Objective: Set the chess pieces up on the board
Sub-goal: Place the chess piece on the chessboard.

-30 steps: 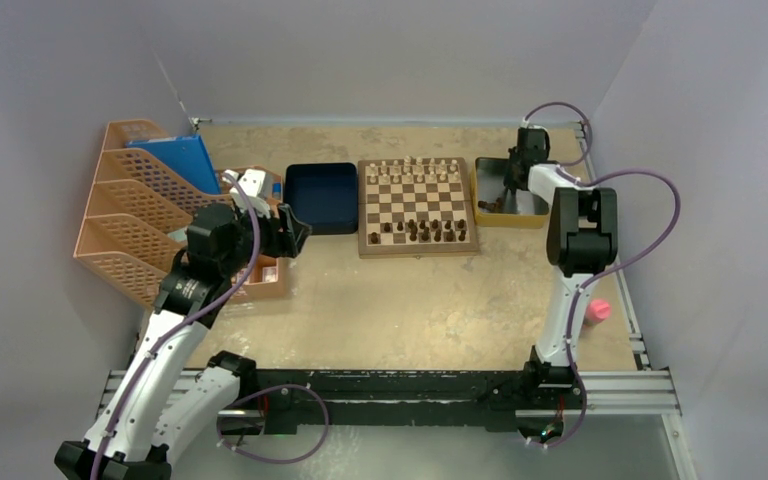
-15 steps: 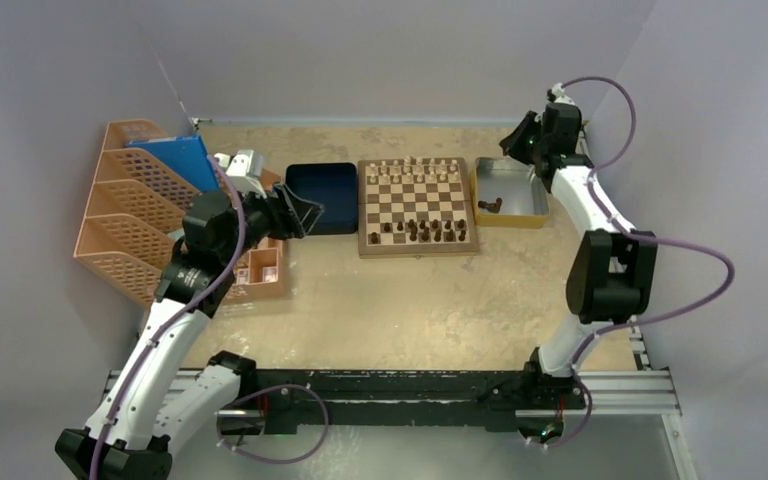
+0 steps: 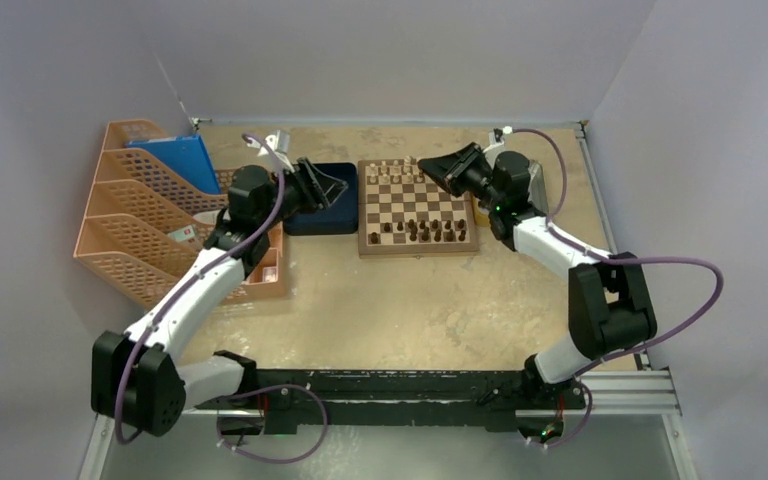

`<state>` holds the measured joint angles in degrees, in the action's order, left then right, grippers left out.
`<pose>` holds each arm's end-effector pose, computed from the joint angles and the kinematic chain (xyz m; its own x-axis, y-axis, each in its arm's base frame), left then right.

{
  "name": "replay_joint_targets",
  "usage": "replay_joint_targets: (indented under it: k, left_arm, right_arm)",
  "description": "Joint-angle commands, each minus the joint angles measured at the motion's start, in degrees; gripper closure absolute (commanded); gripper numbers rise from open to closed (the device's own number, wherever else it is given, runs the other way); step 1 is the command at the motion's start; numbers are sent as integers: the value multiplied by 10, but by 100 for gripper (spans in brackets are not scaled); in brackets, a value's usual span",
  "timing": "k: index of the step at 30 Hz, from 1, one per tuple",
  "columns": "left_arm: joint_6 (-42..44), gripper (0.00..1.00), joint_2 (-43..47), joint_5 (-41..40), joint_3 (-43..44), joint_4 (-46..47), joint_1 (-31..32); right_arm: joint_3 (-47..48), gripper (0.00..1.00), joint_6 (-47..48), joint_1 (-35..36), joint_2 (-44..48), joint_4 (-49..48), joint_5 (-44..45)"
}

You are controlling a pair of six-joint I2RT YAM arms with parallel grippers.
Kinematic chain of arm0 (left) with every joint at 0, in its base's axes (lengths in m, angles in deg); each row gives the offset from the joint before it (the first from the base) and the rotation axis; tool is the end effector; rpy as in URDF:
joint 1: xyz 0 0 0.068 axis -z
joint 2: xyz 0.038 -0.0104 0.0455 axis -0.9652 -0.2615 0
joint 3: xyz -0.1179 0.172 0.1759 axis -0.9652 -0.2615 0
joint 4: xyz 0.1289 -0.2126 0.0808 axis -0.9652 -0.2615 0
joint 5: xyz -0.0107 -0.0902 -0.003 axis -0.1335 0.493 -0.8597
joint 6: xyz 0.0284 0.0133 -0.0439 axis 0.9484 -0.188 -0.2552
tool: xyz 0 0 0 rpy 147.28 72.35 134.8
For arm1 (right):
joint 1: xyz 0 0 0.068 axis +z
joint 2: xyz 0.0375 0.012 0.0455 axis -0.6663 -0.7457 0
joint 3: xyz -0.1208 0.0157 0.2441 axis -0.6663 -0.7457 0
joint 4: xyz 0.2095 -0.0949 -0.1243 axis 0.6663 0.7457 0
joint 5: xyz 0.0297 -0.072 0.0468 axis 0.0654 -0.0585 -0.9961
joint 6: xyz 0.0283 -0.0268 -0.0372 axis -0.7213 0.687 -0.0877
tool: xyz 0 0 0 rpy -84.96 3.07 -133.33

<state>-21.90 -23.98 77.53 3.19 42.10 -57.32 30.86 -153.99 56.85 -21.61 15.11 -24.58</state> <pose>0.2544 -0.0915 0.3273 -0.4821 -0.4823 -0.7315 0.3417 0.6653 -0.6638 0.3437 0.1069 0.2885 -0.5696 0.7251 -0.3870 -0.2277 0.3132 0.9220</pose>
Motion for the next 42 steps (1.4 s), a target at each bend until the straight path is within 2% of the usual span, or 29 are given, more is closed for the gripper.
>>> replay_joint_targets:
  k: [1,6,10,15,27,42]
  left_arm:
    - [15,52,-33,-14,24,114,41]
    - [67,54,-90,-75,35,232,127]
    - [58,56,-147,-64,61,273,137]
    - [45,58,-172,-55,75,310,142]
    - [29,60,-206,2,116,323,149]
    - [22,63,-234,13,129,318,151]
  right_arm:
    - [-32,86,-192,14,15,-195,5]
    - [-40,86,-253,34,6,-242,23]
    - [-40,86,-271,47,11,-248,32]
    - [-38,86,-267,48,18,-242,31]
    - [-41,85,-261,51,19,-250,22]
    - [-45,85,-243,64,25,-252,29]
